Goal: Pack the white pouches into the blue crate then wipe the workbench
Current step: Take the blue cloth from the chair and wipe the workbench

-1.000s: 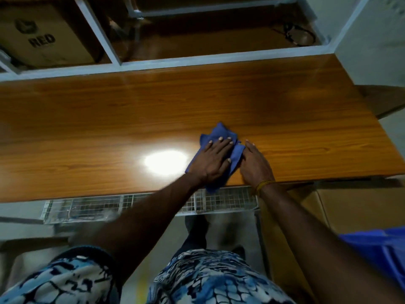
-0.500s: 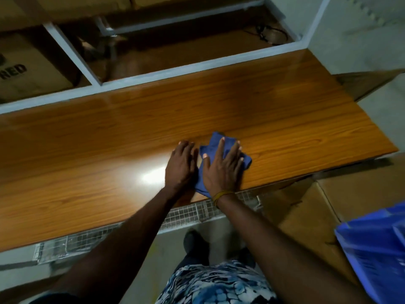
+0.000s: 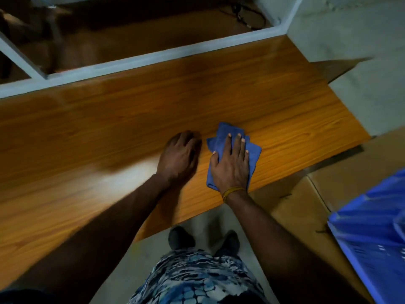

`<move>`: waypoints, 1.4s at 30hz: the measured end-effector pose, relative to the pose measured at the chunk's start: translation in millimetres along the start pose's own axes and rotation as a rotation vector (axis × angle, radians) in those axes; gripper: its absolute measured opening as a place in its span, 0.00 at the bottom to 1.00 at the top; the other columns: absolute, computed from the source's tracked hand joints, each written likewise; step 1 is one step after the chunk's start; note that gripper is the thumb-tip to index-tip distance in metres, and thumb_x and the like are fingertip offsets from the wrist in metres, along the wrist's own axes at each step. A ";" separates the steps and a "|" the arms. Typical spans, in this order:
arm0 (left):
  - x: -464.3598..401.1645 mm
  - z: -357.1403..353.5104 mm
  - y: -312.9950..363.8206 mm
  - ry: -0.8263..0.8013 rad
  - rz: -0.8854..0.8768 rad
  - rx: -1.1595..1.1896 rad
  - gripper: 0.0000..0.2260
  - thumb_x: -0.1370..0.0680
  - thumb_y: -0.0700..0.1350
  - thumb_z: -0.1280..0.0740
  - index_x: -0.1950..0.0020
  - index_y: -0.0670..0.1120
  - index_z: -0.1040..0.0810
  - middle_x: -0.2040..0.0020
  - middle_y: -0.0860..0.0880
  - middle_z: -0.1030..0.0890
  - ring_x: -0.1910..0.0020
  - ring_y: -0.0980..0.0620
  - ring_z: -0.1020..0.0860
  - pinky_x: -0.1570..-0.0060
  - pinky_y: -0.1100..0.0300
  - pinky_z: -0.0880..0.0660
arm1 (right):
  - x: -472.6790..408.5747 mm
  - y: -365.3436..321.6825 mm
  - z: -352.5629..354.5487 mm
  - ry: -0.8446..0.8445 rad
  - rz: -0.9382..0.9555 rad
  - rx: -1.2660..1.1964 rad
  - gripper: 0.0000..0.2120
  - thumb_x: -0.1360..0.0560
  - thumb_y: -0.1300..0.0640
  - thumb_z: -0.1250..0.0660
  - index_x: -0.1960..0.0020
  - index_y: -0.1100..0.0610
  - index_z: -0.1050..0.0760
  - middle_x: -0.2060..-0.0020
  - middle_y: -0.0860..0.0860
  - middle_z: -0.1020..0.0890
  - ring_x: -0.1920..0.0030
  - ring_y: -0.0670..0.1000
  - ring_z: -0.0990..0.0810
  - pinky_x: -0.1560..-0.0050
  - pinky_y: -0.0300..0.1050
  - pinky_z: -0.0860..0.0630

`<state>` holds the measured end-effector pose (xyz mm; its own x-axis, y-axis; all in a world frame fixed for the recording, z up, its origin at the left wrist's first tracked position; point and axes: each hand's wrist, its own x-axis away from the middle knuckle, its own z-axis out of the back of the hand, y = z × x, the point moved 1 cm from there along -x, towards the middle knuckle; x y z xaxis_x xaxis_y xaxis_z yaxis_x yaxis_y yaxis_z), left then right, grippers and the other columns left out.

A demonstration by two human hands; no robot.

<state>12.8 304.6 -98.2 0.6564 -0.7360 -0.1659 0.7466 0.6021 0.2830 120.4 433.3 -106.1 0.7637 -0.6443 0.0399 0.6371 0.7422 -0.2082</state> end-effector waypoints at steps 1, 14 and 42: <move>-4.6 -1.9 0.5 0.000 -0.008 0.003 0.16 0.16 0.53 0.46 0.33 0.48 0.28 0.34 0.45 0.27 0.39 0.44 0.28 0.40 0.50 0.29 | -2.3 -0.4 -0.2 0.021 0.001 0.002 0.33 0.19 0.41 0.49 0.19 0.53 0.54 0.20 0.58 0.50 0.20 0.57 0.53 0.23 0.58 0.47; -47.3 -1.2 -11.4 -0.028 0.077 0.028 0.17 0.22 0.51 0.40 0.35 0.49 0.25 0.33 0.45 0.27 0.36 0.43 0.28 0.38 0.49 0.31 | -115.1 3.6 3.2 0.070 0.178 0.047 0.30 0.21 0.43 0.50 0.21 0.52 0.42 0.24 0.63 0.40 0.23 0.63 0.42 0.26 0.59 0.40; -103.6 -13.3 -5.7 0.031 0.263 -0.047 0.18 0.23 0.52 0.37 0.36 0.49 0.24 0.33 0.43 0.26 0.36 0.42 0.27 0.38 0.49 0.31 | -318.2 -83.0 -9.5 -0.065 0.317 -0.073 0.30 0.19 0.43 0.48 0.20 0.51 0.48 0.21 0.59 0.49 0.21 0.61 0.53 0.23 0.59 0.54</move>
<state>-58.0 381.5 -95.2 0.8309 -0.5431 -0.1212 0.5538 0.7855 0.2762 -176.5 575.0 -110.7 0.9294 -0.3683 0.0231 0.3588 0.8873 -0.2898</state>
